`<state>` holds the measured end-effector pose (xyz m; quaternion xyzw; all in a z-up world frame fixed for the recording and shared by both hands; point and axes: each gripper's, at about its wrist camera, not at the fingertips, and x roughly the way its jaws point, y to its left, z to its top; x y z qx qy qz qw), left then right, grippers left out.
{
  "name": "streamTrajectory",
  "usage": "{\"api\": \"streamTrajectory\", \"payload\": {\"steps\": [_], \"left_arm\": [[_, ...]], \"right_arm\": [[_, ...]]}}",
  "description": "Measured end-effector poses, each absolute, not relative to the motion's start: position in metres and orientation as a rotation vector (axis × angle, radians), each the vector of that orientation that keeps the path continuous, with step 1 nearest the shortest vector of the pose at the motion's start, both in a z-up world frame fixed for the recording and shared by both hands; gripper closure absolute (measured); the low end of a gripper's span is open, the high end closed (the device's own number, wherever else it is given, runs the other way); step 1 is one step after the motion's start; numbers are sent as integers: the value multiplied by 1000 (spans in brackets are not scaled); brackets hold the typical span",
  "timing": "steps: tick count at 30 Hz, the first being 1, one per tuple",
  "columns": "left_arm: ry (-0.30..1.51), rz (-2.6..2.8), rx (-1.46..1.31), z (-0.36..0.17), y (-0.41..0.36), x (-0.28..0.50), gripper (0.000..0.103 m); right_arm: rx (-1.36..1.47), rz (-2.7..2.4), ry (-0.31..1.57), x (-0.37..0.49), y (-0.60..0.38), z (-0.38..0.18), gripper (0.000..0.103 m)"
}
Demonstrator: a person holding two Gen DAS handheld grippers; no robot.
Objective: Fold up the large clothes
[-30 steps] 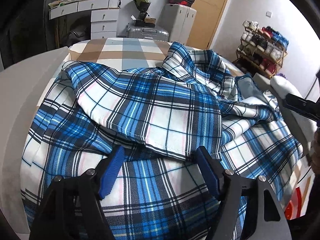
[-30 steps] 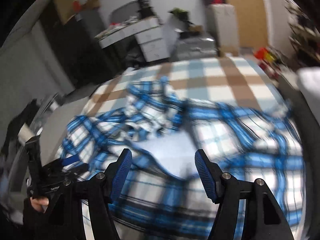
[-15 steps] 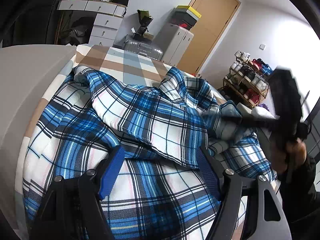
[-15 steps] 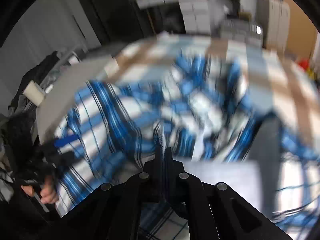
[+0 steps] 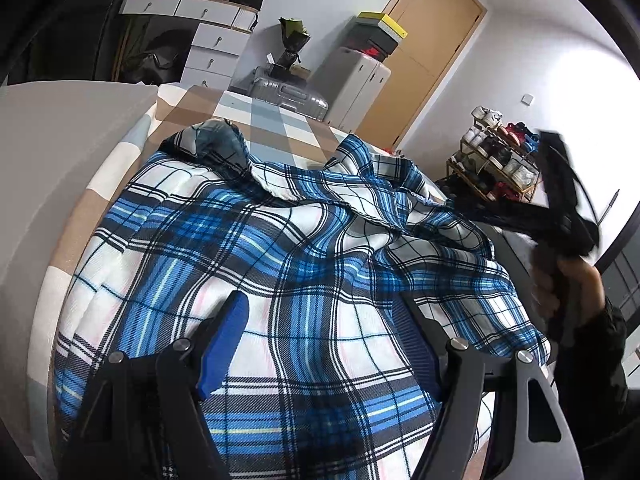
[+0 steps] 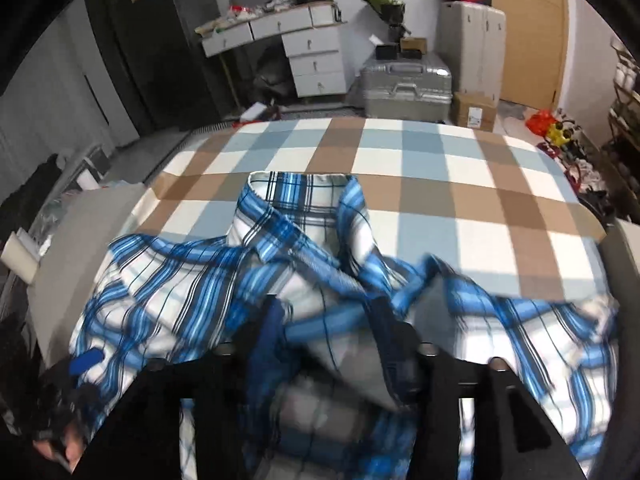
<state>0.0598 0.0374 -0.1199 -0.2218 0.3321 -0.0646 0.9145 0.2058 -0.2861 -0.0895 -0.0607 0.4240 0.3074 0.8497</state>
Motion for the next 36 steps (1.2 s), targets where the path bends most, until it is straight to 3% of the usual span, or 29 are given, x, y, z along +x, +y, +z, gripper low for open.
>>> {"api": "streamTrajectory", "payload": {"steps": [2,5,8,15,16,17,18,19,26,27,28,29,36], "left_arm": [[682,-111,-430,-109,36,55,33],[633,8,-330,-77,43,54,33],[710,52,-326,-58,64,85,33],[889,13,-594,-90,99,162,37],[913,39,-605,-96,99,172,59],[942,69,-610,-102,98,182,89],[960,76,-616,-105,96,188,101],[944,65,-640,-104,97,195,103],[762,100,-673,-61,121,218,100],[783,120,-701,-64,128,221,94],[798,142,-726,-68,134,223,73],[797,153,-729,-70,136,221,58],[821,51,-518,-58,88,191,54]], "right_arm": [[-124,633,871,192,-308,-81,46],[-85,586,830,175,-345,-66,35],[-21,532,812,162,-380,-59,34],[118,460,819,149,-420,-66,34],[126,455,828,149,-423,-70,34],[126,450,833,149,-425,-72,34],[124,440,839,148,-427,-75,34],[124,433,843,148,-431,-76,34],[138,374,853,158,-453,-80,34],[132,368,851,162,-453,-80,34],[128,366,850,164,-454,-81,34],[126,373,854,168,-453,-82,34],[250,511,971,210,-430,-96,34]]}}
